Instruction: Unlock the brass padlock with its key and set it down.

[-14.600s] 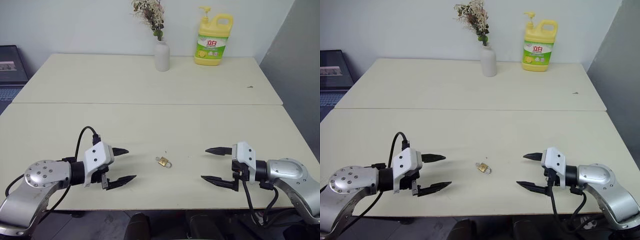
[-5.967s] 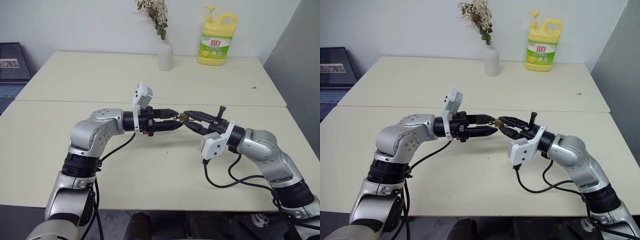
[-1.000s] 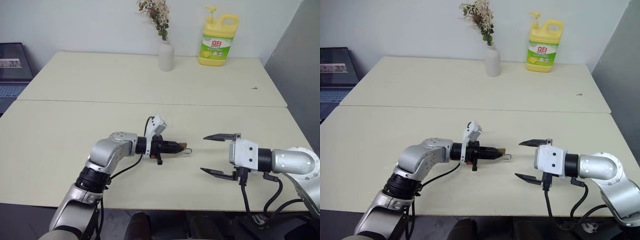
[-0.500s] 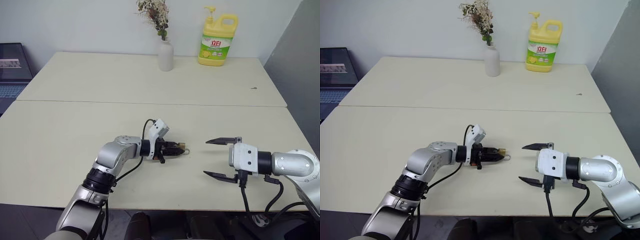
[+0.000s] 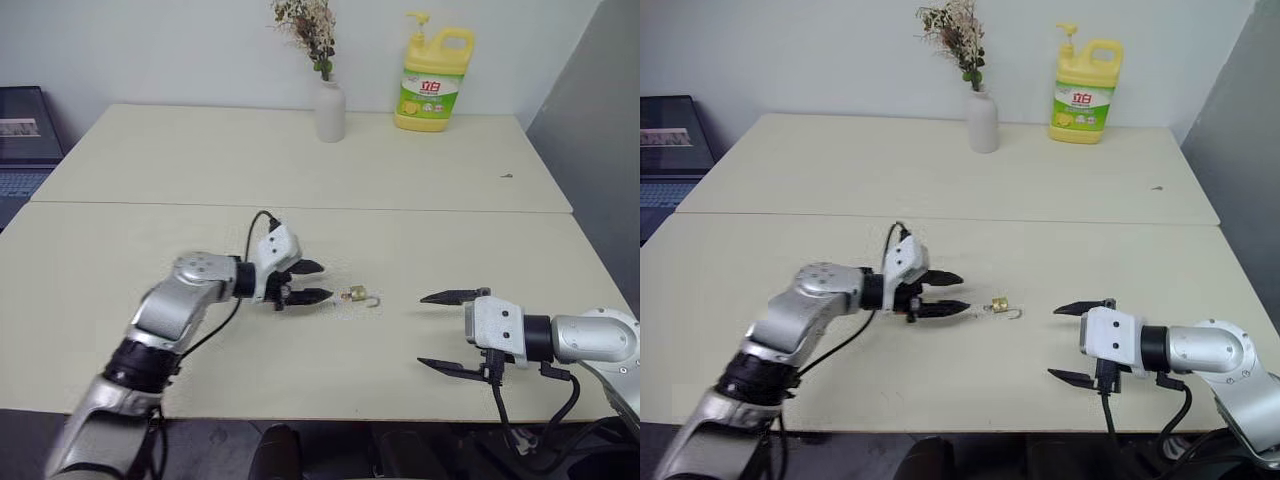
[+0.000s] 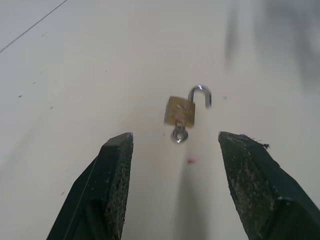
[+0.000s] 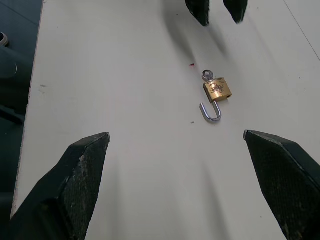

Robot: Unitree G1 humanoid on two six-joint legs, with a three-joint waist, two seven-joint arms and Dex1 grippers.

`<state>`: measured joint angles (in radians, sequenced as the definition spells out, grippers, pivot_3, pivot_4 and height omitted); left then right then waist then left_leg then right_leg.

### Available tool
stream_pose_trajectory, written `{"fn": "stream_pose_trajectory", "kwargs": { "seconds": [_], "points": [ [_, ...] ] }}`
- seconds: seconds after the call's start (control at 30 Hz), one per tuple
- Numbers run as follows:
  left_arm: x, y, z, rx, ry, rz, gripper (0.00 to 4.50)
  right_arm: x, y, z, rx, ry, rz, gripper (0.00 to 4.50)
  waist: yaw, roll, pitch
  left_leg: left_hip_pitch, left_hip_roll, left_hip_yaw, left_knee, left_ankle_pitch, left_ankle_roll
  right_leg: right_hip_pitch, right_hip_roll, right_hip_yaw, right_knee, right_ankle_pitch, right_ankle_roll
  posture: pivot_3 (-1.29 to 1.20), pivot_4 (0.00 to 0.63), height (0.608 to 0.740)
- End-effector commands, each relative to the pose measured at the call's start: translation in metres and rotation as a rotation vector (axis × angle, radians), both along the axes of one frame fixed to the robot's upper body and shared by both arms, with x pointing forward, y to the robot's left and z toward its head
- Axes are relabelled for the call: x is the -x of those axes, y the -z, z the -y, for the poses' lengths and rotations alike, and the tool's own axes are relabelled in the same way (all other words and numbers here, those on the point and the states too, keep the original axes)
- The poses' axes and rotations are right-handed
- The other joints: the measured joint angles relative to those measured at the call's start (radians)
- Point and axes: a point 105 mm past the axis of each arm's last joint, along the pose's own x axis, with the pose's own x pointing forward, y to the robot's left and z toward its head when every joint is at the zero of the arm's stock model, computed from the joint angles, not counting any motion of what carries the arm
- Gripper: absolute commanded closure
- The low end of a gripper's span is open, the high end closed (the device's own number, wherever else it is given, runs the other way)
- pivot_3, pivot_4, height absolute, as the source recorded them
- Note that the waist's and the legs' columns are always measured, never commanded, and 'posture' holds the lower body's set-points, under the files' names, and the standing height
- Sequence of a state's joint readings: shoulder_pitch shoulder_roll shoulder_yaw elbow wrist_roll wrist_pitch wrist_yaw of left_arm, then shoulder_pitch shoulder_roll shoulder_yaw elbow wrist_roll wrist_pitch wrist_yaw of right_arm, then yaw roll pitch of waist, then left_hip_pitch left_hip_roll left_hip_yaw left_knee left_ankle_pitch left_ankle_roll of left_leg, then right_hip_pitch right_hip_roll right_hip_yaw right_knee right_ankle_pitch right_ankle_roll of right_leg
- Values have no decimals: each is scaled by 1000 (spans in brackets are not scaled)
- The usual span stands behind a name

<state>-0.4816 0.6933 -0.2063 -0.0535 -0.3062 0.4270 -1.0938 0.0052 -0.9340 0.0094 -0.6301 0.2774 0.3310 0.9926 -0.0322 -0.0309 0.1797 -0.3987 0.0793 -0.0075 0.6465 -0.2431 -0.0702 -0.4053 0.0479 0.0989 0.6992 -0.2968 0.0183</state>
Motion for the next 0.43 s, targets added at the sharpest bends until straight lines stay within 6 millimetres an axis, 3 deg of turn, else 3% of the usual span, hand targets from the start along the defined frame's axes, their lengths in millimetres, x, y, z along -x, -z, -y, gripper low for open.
{"fn": "stream_pose_trajectory", "kwargs": {
  "seconds": [0.03,0.13,0.27,0.43],
  "points": [
    [10,-23,-8,-20,49,132,1643,-6,-14,-1,-46,22,52,0,0,0,0,0,0,0,0,0,0,0,0,0,0,0,0,0,150,740],
    [21,-30,-20,-30,32,153,1643,-13,-18,0,-79,47,74,0,0,0,0,0,0,1,0,0,0,0,0,0,0,0,1,0,150,740],
    [38,-24,-25,-32,37,133,1643,-17,-17,0,-75,43,75,0,0,0,0,0,0,2,0,0,0,0,0,0,-1,0,1,0,150,740],
    [42,-24,-26,-17,27,150,1643,-23,-18,0,-71,27,79,0,0,0,0,0,1,2,0,0,0,0,0,0,-1,0,1,0,150,740]
  ]
}}
